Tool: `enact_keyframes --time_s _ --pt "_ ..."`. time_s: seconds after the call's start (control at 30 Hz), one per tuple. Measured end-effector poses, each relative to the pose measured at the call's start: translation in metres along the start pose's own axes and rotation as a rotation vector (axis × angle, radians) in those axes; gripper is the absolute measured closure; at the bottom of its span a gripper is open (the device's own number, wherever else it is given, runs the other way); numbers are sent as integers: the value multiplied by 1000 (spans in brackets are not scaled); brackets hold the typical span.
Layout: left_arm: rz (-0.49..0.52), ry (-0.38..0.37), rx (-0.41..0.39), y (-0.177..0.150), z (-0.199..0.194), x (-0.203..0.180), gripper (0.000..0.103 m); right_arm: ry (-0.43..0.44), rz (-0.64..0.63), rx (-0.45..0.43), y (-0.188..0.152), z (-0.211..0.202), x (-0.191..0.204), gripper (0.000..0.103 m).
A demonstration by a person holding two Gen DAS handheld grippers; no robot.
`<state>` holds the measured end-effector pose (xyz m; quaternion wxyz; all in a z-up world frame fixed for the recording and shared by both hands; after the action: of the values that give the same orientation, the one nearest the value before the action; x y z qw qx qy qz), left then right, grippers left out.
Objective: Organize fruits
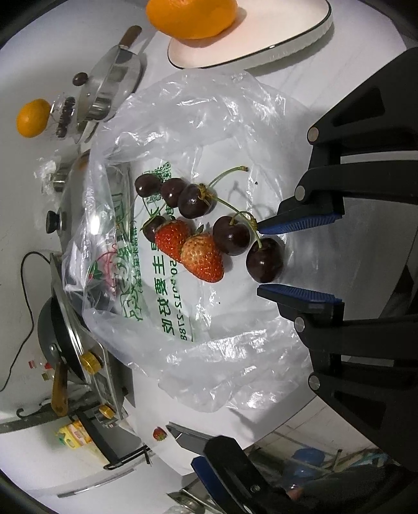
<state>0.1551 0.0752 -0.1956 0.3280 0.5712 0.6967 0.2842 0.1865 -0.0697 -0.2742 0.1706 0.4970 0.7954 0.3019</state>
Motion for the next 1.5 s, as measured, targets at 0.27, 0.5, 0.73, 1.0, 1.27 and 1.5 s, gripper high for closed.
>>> enact_keyframes --time_s 0.27,0.5,0.73,1.0,1.27,1.5 --pt "16 9 -2 2 -2 -5 1 19 -10 -10 0 2 2 71" --pt "35 13 -11 5 -7 -14 1 35 -20 -54 3 -17 1 71" --pt "59 15 -19 10 -10 -26 1 40 -29 -104 12 -40 -4 71" --pt "82 20 -21 15 -7 -40 1 36 -30 -149 22 -56 -18 71" --pt "100 16 -6 16 2 -54 1 36 -10 -163 26 -60 -35 71" --pt "135 -5 10 18 13 -79 1 5 15 -188 29 -70 -59 71"
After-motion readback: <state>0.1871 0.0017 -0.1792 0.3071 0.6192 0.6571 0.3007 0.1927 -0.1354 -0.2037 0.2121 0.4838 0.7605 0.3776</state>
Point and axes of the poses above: each gripper's, at about its wrist camera, not at the fingertips, and z roughly the way its jaws point, x to its left, y to its top, the point moved 5 cm from there along z, roughly the way its jaws point
